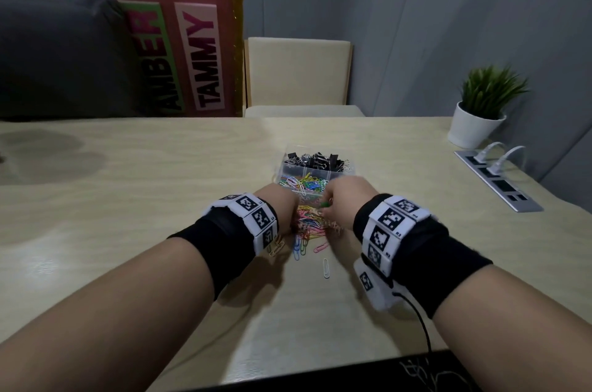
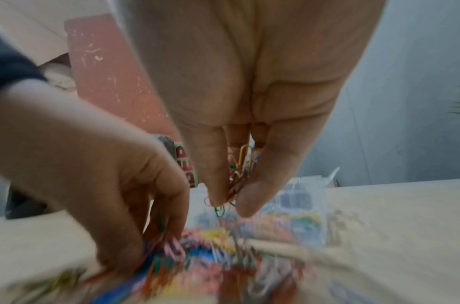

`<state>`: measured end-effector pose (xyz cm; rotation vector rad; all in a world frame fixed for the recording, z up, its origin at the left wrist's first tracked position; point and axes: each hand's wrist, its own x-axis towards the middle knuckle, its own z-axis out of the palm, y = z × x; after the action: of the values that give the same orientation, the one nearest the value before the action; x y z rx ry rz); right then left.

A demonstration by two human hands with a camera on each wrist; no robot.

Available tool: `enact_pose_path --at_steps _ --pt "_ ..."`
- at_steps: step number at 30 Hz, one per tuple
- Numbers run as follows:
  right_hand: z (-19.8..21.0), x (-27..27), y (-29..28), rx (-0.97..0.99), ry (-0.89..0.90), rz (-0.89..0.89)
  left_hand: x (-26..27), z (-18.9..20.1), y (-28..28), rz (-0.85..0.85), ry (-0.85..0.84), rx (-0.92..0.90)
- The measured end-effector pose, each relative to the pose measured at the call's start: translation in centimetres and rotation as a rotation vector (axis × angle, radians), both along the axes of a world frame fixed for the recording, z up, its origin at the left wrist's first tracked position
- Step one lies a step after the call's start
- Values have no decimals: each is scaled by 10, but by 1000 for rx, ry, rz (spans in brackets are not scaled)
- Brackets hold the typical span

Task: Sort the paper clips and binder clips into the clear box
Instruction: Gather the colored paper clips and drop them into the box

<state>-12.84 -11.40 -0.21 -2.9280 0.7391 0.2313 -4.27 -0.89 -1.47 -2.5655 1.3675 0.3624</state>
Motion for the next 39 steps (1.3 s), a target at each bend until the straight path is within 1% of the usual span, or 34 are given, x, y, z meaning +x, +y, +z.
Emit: enact_pose_path --at_steps 3,5,6,10,13,15,17,19,21,22,24,26,28,29,31,33,36,39 --pt "18 3 -9 63 -141 -83 3 1 1 16 -12 -4" --pt "24 7 -15 70 -244 -136 5 0 2 25 -2 1" --pt "25 8 -17 72 -266 -155 5 1 2 30 7 -7" --pt "19 14 -21 82 -174 -143 6 8 5 55 78 -61" --pt "17 10 -21 80 -202 -121 7 16 7 74 134 -131" --pt "17 6 -18 36 -132 -96 10 24 6 108 185 -201" --pt "15 1 -15 -24 22 -52 15 33 3 148 214 -292" --pt "10 -3 -11 -41 186 -29 20 39 -4 194 221 -397" --pt "3 -7 -8 -37 306 -1 23 44 -11 209 177 -459" --pt "0 -8 -5 -45 340 23 25 44 -13 206 147 -465" --pt "-6 -7 1 -57 319 72 27 41 -18 198 130 -444" --pt "-11 -6 7 -35 201 107 28 37 -21 173 111 -404" --pt "-18 -3 14 8 112 180 30 33 -19 161 81 -384" --pt "-23 -1 17 28 92 214 31 32 -17 172 79 -385" --pt "-31 3 22 24 133 245 33 32 -11 199 74 -365" --pt "-37 6 24 -26 166 228 33 31 -5 214 65 -226" --pt "-34 8 28 -39 90 219 32 24 3 203 46 61" --pt "-29 7 26 -40 77 226 25 21 11 143 61 196"
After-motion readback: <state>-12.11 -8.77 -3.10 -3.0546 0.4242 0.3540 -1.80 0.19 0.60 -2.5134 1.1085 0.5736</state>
